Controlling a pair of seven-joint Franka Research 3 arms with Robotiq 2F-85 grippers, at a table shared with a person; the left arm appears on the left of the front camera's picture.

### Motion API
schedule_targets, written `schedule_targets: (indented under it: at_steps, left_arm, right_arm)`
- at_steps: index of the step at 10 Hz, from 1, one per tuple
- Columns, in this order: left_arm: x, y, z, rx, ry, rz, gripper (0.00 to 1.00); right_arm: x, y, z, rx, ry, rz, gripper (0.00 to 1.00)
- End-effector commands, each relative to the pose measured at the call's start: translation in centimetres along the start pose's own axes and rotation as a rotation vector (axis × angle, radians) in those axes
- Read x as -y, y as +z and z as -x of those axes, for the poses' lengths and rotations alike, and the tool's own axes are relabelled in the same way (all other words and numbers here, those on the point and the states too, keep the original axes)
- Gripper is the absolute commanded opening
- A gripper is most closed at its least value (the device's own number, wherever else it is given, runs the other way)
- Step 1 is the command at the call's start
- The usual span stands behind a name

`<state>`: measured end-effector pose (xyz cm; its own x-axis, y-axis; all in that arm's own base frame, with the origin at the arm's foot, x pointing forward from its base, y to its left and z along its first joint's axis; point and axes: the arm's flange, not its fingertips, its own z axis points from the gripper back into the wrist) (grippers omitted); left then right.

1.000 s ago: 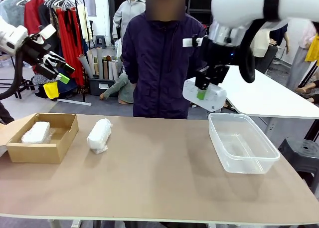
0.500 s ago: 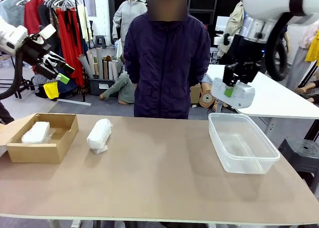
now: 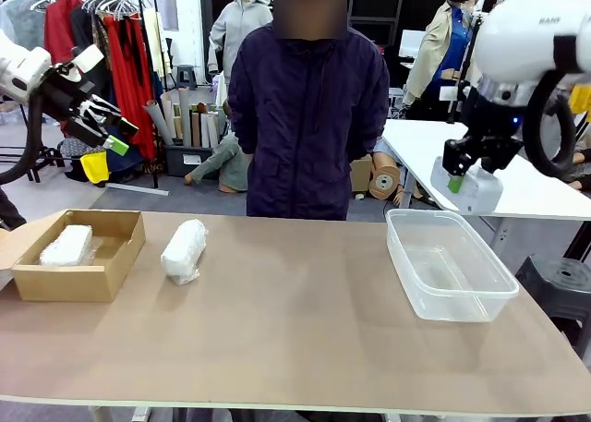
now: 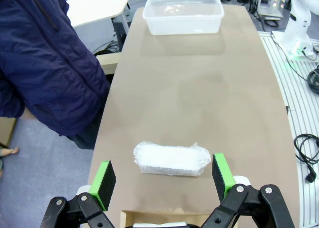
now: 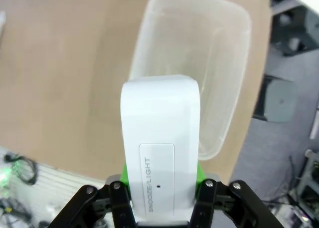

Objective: Separate and place wrapped and unwrapped clocks.
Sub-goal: If the picked Digital clock is wrapped, place it in the Package Box ; if not, place it in the Organizing box.

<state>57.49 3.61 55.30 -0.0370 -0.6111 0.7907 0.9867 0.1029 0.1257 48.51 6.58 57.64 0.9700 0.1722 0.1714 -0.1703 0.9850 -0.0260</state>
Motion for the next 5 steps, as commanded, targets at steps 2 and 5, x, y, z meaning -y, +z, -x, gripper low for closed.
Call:
schedule_targets:
  at_steps: [2,5]
  left_arm:
    - [0.5,0.0,0.0,0.003,-0.014,0.002,1.0]
    - [0.5,0.0,0.0,0.003,-0.014,0.002,1.0]
  right_arm:
    - [1.2,-5.0,-0.2,0.02,-0.171,0.129,0.0]
    - [1.9,-8.0,0.5,0.057,-0.214,0.14,0.0]
